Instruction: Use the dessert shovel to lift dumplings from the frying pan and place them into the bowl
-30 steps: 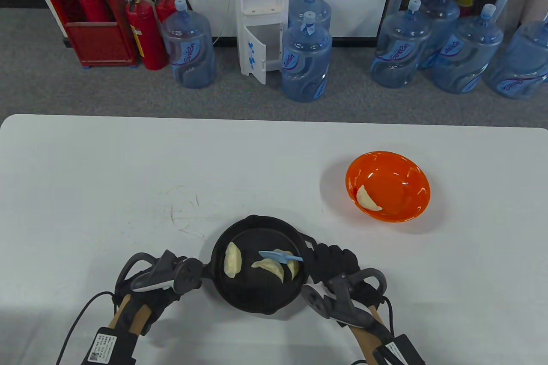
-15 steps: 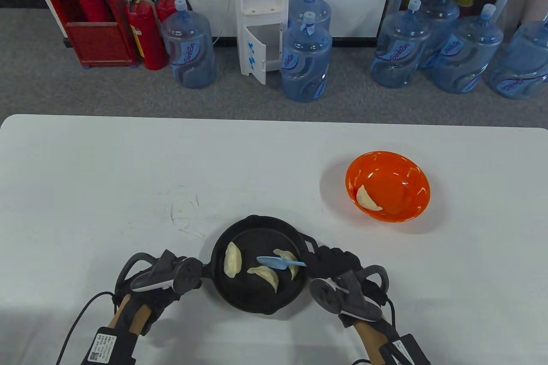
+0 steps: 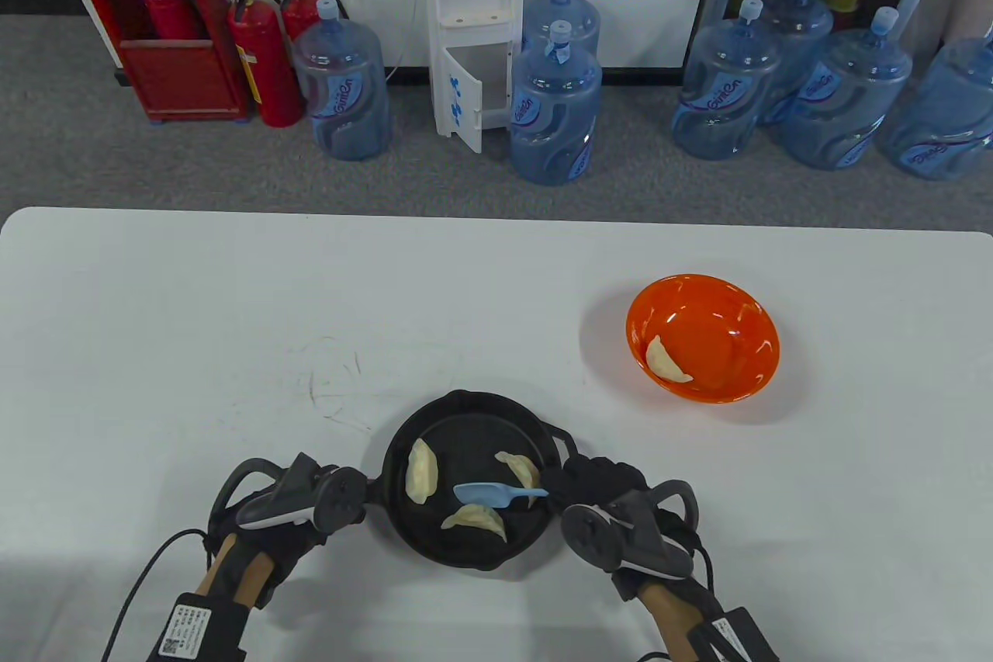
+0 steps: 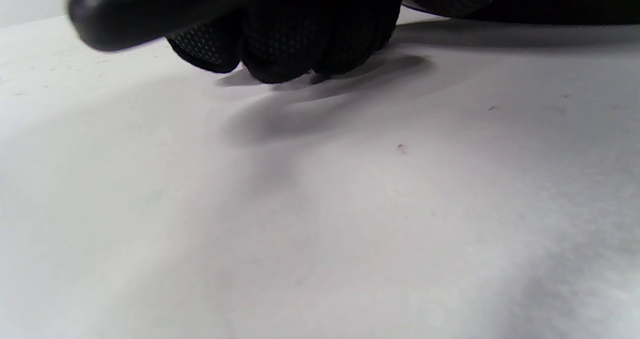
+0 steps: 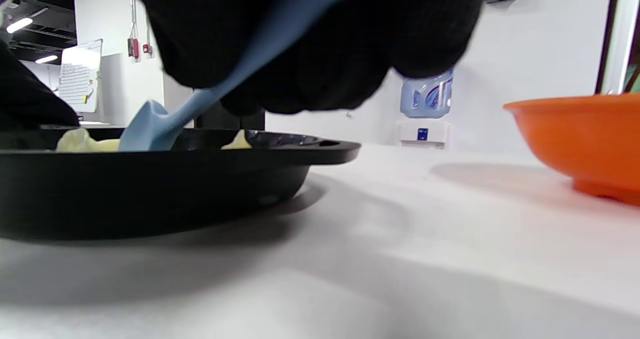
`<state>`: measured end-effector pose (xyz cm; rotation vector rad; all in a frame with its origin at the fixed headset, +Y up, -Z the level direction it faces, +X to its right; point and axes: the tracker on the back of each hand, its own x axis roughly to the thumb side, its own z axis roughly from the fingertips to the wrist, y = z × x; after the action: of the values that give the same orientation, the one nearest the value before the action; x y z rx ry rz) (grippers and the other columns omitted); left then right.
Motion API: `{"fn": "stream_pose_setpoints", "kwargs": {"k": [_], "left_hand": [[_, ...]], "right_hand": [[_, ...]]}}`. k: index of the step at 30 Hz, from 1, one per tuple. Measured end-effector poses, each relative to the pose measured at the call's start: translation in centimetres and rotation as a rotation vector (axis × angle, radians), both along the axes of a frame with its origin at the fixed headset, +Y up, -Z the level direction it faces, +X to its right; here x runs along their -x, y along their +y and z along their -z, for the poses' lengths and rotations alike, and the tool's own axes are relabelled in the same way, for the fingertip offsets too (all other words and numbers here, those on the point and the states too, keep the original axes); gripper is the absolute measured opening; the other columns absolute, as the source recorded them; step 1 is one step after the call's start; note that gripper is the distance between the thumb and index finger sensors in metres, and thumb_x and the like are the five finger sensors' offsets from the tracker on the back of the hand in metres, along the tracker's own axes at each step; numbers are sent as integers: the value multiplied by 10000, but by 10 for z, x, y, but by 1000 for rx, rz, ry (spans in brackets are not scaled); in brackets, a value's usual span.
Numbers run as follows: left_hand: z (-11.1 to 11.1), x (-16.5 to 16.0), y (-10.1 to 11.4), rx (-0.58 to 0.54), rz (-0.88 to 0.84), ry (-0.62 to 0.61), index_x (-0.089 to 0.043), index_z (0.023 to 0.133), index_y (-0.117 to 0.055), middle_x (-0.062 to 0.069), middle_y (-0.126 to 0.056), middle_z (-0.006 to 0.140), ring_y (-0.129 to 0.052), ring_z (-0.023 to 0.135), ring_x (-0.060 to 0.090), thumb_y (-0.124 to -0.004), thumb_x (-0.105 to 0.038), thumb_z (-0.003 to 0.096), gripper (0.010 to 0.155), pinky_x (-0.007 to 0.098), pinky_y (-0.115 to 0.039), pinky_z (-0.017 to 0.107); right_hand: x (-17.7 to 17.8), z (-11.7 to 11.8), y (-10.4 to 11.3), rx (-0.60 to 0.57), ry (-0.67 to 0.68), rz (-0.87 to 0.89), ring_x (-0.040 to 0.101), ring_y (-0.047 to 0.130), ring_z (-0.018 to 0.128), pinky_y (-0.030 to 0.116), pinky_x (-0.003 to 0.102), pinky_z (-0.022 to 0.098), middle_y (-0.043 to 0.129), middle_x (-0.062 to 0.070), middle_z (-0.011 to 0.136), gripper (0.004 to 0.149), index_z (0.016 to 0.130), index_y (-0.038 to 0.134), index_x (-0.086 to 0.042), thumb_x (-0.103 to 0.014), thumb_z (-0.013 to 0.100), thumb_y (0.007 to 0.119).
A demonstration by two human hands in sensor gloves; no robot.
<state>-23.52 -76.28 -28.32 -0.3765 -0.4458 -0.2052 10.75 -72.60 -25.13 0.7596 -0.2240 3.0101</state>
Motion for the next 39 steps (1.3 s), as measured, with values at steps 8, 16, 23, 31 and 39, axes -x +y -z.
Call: {"fn": "stream_pose_setpoints", "kwargs": {"k": [8,16,23,31,39], "left_hand": [[0,0,0,3,3,0,-270,1081,-584,-103,-834,834,-943,655,109,-593,-490,586,542,489,-775,731],[0,0,0,3,3,0,-268,1081,-583,-102,-835,832,-944,650,107,-593,-489,586,542,488,-778,727],[0,0,0,4,3,1,-269,1082,-582,-101,-833,835,-943,653,109,-592,-490,587,543,490,-774,730],[0,0,0,2,2,1,-271,1080,-583,-100,-831,841,-942,661,113,-591,-490,587,540,491,-771,733],[0,-1,0,2,3,1,-270,1081,-582,-97,-831,843,-942,664,116,-592,-488,587,540,494,-768,734]], "right_hand": [[1,0,-3,61,66,25,189,972,576,842,423,496,904,7,878,403,967,848,-302,-394,584,763],[1,0,-5,130,102,32,188,973,558,841,422,489,907,12,872,403,967,851,-299,-391,586,757],[1,0,-7,182,127,76,157,963,410,841,378,357,933,30,803,394,938,881,-290,-414,585,757],[-2,4,-8,250,104,134,118,928,297,825,341,269,961,29,723,387,899,909,-293,-461,571,791],[-10,10,-10,334,58,227,115,925,296,823,339,269,961,37,722,390,910,903,-285,-452,582,776]]}}
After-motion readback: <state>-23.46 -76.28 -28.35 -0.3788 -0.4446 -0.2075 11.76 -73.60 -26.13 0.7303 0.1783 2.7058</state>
